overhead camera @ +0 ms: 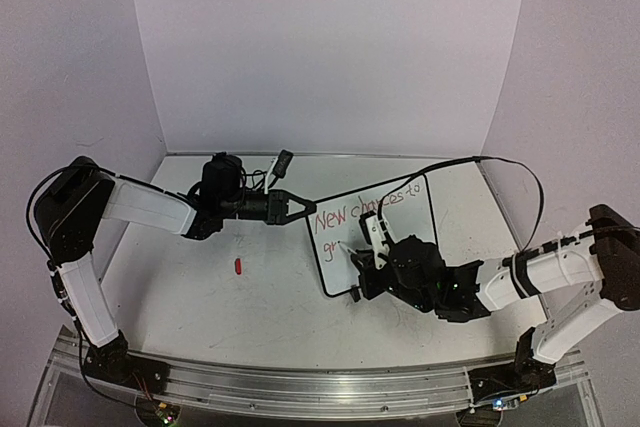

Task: Write a sentence on the whiteboard

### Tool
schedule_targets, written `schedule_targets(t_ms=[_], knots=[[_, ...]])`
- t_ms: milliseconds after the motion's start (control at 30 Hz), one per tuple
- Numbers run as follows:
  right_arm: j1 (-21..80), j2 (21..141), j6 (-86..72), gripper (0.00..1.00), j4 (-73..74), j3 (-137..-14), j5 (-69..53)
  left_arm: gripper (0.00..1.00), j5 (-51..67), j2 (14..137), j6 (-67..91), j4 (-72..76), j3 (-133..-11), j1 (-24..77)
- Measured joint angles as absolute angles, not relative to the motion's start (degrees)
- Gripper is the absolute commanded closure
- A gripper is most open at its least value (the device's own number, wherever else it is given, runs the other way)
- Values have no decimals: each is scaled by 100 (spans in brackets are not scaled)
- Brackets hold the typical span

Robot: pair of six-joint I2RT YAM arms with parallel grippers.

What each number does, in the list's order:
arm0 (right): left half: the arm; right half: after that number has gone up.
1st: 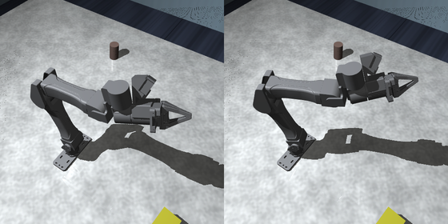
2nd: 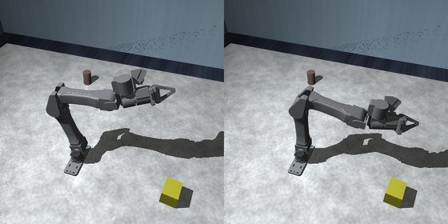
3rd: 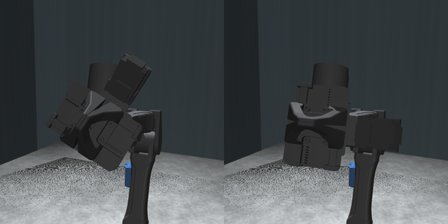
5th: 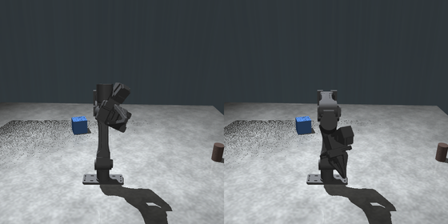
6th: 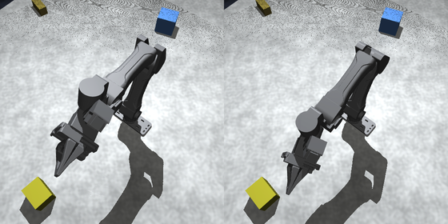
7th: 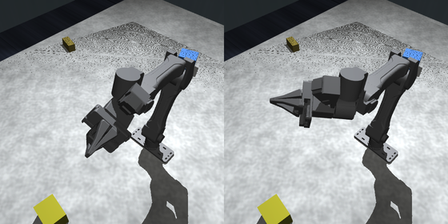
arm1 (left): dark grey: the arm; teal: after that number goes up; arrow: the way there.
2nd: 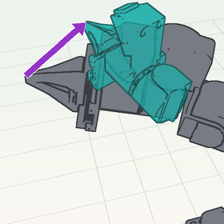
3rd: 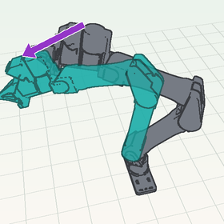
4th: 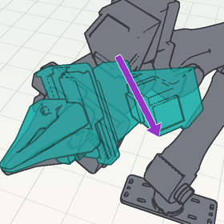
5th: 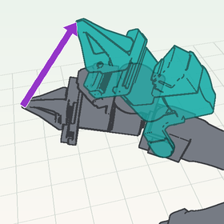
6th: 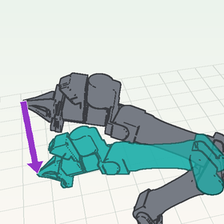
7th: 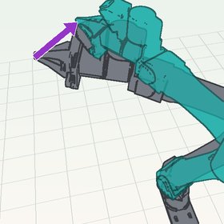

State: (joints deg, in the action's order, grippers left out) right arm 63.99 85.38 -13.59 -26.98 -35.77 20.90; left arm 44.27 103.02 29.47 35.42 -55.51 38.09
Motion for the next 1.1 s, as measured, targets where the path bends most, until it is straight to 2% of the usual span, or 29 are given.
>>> schedule_targets(t_ms=[1100], knots=[[6412, 8527, -1643, 100, -2689, -3472, 2163, 100, 4418, 10302, 2941, 3535, -5551, 3809]])
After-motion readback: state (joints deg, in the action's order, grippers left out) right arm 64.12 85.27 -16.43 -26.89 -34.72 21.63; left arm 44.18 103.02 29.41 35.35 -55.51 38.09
